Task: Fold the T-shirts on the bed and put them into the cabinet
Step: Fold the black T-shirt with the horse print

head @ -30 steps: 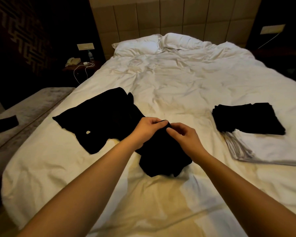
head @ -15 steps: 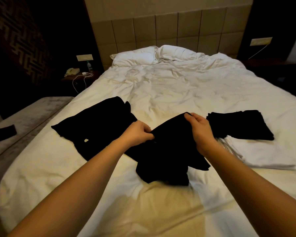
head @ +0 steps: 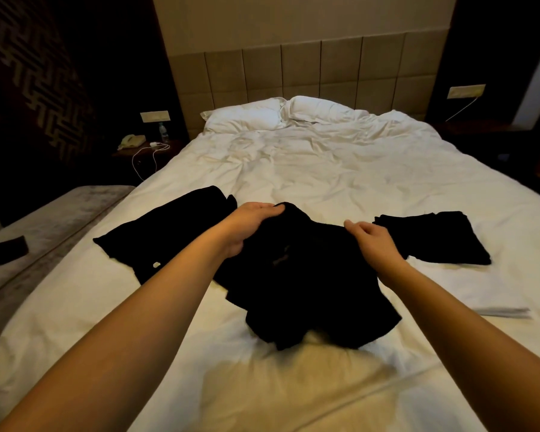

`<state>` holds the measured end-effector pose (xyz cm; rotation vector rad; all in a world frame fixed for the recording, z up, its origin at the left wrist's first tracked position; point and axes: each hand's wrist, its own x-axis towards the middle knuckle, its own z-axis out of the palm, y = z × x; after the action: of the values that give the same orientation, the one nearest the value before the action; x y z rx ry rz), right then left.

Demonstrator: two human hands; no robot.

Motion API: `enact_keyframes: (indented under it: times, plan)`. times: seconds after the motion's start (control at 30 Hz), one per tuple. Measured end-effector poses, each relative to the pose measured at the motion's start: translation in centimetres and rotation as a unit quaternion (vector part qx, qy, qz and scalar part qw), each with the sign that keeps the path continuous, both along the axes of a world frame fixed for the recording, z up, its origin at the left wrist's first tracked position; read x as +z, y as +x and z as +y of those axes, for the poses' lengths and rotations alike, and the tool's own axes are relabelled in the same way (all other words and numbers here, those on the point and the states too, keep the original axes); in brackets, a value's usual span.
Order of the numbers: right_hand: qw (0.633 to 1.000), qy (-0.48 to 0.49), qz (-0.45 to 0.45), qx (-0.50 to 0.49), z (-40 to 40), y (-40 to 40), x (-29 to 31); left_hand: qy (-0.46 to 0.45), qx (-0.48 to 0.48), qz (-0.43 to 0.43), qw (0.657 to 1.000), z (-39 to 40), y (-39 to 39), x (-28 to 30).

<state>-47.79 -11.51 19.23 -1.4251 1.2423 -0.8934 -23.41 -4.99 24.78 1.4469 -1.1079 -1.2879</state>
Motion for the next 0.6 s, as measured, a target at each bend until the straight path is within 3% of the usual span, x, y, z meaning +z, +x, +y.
enact_keyframes:
  times: [0.13,0.27,0.33,0.4,0.5,0.6]
  plan:
    - [0.99,-0.106,-0.033,0.092,1.9,2.4,1.6,0.038,-0.051,-0.024,0.998,-0.3,-1.0,0.2]
    - [0.977,-0.071,-0.011,0.199,2.6,3.9,2.3,0.014,-0.061,-0.045,0.997,-0.2,-1.9,-0.4]
    - [0.979,-0.058,-0.032,0.191,2.4,3.7,2.2,-0.004,-0.054,-0.071,0.996,0.0,-1.5,-0.7]
    - [0.985,-0.059,-0.062,0.147,2.2,3.5,1.8,-0.022,-0.048,-0.154,0.987,0.1,-0.7,-1.2]
    - [0.991,-0.048,-0.106,0.072,1.8,3.2,1.2,-0.036,-0.035,-0.291,0.955,0.1,1.0,-2.7]
    - [0.992,-0.048,-0.117,0.014,1.3,2.7,1.1,-0.038,-0.013,-0.352,0.935,0.2,2.5,-4.3]
